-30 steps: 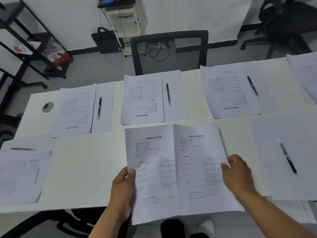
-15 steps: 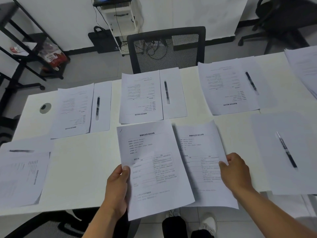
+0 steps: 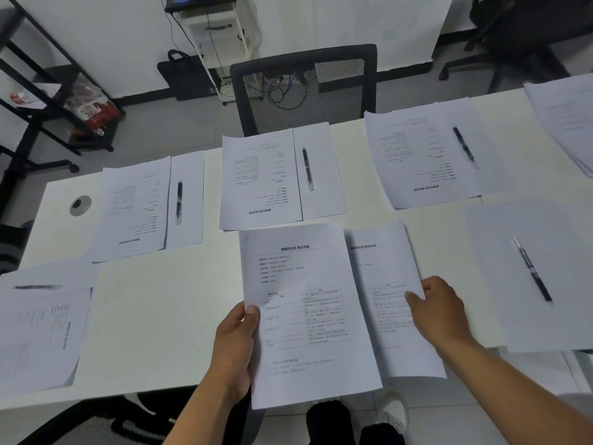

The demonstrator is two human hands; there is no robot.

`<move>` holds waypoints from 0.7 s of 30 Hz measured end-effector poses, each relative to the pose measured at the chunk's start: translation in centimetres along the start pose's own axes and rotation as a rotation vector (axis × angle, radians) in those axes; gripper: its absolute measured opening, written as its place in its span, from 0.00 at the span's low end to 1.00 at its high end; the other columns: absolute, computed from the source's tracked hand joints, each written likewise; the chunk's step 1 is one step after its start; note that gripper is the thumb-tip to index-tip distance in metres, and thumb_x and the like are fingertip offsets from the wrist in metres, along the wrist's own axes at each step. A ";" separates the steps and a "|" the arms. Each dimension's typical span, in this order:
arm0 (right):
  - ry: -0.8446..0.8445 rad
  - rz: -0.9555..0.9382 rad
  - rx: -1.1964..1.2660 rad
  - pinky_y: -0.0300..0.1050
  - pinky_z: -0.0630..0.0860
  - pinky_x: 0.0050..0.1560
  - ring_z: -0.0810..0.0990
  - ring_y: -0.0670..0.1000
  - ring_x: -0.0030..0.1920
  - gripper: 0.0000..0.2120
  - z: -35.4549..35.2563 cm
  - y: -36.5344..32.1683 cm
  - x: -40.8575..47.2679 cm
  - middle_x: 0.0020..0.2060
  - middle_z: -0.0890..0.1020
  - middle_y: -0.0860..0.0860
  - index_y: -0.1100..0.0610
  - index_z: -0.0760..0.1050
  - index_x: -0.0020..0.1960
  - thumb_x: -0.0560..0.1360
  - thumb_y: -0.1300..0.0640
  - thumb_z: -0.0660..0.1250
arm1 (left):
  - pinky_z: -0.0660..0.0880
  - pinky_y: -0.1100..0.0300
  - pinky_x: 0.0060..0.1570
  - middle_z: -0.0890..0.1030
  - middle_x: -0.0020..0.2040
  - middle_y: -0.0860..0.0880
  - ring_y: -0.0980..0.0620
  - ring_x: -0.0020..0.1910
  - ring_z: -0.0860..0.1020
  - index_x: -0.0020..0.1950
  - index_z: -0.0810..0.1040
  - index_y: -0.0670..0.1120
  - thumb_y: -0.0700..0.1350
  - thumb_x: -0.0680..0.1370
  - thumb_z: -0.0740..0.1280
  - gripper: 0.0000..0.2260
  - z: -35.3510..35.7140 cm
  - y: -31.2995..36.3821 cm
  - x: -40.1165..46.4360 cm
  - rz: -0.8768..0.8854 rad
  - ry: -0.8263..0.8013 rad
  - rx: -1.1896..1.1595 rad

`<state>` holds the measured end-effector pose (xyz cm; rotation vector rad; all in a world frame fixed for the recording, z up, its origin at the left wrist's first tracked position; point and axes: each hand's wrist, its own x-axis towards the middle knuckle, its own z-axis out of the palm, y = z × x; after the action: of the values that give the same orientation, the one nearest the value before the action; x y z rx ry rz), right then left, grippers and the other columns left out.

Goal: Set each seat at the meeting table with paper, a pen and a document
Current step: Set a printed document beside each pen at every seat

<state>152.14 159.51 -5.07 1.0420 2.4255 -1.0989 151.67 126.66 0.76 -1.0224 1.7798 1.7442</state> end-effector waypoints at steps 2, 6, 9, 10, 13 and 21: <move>-0.008 0.008 0.001 0.48 0.76 0.49 0.81 0.56 0.51 0.12 -0.2 -0.1 -0.3 0.55 0.82 0.53 0.57 0.76 0.62 0.83 0.52 0.70 | 0.82 0.34 0.63 0.89 0.58 0.41 0.35 0.57 0.88 0.64 0.83 0.43 0.46 0.90 0.60 0.13 0.2 0.0 0.0 0.002 -0.009 -0.002; 0.067 -0.044 -0.054 0.56 0.77 0.66 0.77 0.60 0.65 0.20 -0.9 -0.5 -1.5 0.65 0.77 0.57 0.59 0.76 0.69 0.81 0.51 0.72 | 0.81 0.32 0.64 0.89 0.58 0.41 0.35 0.58 0.87 0.63 0.83 0.43 0.46 0.90 0.61 0.12 0.8 0.3 -0.3 0.004 -0.029 0.000; 0.055 -0.109 0.010 0.51 0.76 0.61 0.77 0.55 0.61 0.13 -1.5 -1.8 -2.8 0.61 0.76 0.53 0.55 0.78 0.62 0.82 0.50 0.71 | 0.80 0.30 0.64 0.89 0.58 0.41 0.34 0.58 0.87 0.63 0.84 0.44 0.47 0.90 0.62 0.12 1.5 0.9 -0.7 0.015 -0.056 0.004; 0.019 -0.117 0.051 0.48 0.75 0.55 0.78 0.52 0.56 0.08 -1.9 -2.6 -3.4 0.57 0.77 0.51 0.53 0.78 0.56 0.82 0.49 0.69 | 0.80 0.30 0.64 0.89 0.58 0.40 0.34 0.58 0.87 0.63 0.83 0.43 0.46 0.90 0.62 0.12 1.8 1.2 -0.9 0.022 -0.070 0.004; -0.085 -0.154 0.125 0.43 0.72 0.39 0.78 0.51 0.41 0.14 -2.6 -4.9 -4.9 0.40 0.80 0.46 0.51 0.75 0.41 0.83 0.47 0.66 | 0.81 0.30 0.64 0.89 0.58 0.40 0.33 0.58 0.87 0.64 0.84 0.43 0.46 0.90 0.61 0.13 2.7 2.2 -1.3 0.043 -0.098 0.016; -0.028 -0.075 0.276 0.45 0.64 0.34 0.65 0.47 0.30 0.17 -5.9 -5.8 -7.0 0.27 0.70 0.44 0.54 0.68 0.38 0.81 0.54 0.71 | 0.81 0.32 0.65 0.89 0.57 0.42 0.36 0.57 0.88 0.64 0.83 0.44 0.48 0.90 0.62 0.13 6.3 4.2 -3.2 0.125 -0.215 0.097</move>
<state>153.08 157.82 5.61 1.0123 2.3544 -1.4960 149.33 133.13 5.29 -0.6694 1.8028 1.7488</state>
